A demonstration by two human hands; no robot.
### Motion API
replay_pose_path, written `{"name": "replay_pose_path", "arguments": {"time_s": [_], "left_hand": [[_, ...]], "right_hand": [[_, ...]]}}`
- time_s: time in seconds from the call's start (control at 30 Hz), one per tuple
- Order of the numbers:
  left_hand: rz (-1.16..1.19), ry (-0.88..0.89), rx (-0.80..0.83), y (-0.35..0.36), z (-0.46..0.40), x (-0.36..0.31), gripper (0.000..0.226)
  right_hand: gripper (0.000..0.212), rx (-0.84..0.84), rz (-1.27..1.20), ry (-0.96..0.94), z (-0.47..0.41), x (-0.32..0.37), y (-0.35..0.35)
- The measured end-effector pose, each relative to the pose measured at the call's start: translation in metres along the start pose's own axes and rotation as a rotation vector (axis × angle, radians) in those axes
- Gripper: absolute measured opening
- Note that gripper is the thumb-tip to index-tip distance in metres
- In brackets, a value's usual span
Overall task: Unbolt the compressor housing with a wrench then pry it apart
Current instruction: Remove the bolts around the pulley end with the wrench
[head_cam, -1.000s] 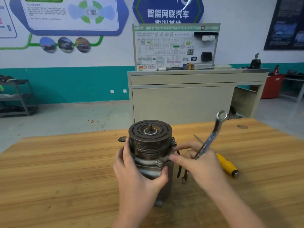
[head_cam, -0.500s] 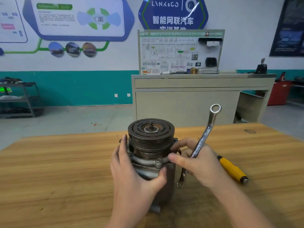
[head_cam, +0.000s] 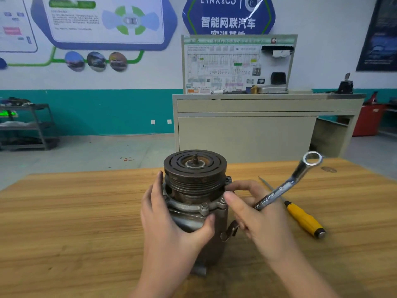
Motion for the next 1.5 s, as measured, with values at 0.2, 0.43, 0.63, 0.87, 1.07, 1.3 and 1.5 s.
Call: {"name": "replay_pose_path", "arguments": {"time_s": [0.2,0.43,0.63,0.87,1.07,1.3,1.5], "left_hand": [[-0.005,0.0,0.012,-0.0001,0.0015,-0.0004,0.107],[-0.012,-0.018,0.016,0.0001,0.0015,0.0002,0.115],[-0.014,-0.02,0.014,-0.0003,0.001,-0.0014,0.115],[-0.022,-0.006,0.001,-0.0004,0.0003,-0.0016,0.114],[-0.029,-0.012,0.004,-0.0009,0.0015,0.0012,0.114],[-0.023,-0.016,-0.002,-0.0008,0.0018,-0.0001,0.114],[-0.055,-0.001,-0.056,-0.0024,0.0048,-0.006,0.109]], "right_hand": [[0.011,0.003,-0.063,0.025,0.0006,-0.0017,0.0009],[0.011,-0.015,-0.075,0.026,0.0011,0.0,-0.0017],[0.014,-0.029,0.0,-0.018,-0.0002,0.002,-0.0035],[0.013,-0.032,0.04,-0.031,0.0008,0.0011,-0.0033],[0.01,-0.043,0.079,-0.028,0.001,0.0012,-0.0039],[0.006,-0.014,0.101,-0.048,0.003,0.0064,-0.0003],[0.01,-0.037,0.085,-0.026,0.0045,0.0034,-0.0007]]}}
Point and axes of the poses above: each hand's wrist, its own z-axis away from the middle knuckle, its own y-axis out of the palm, x = y × z, the point moved 8 cm from there along -z, towards the middle knuckle, and after that the axes turned 10 degrees about z, right-handed, at the moved point
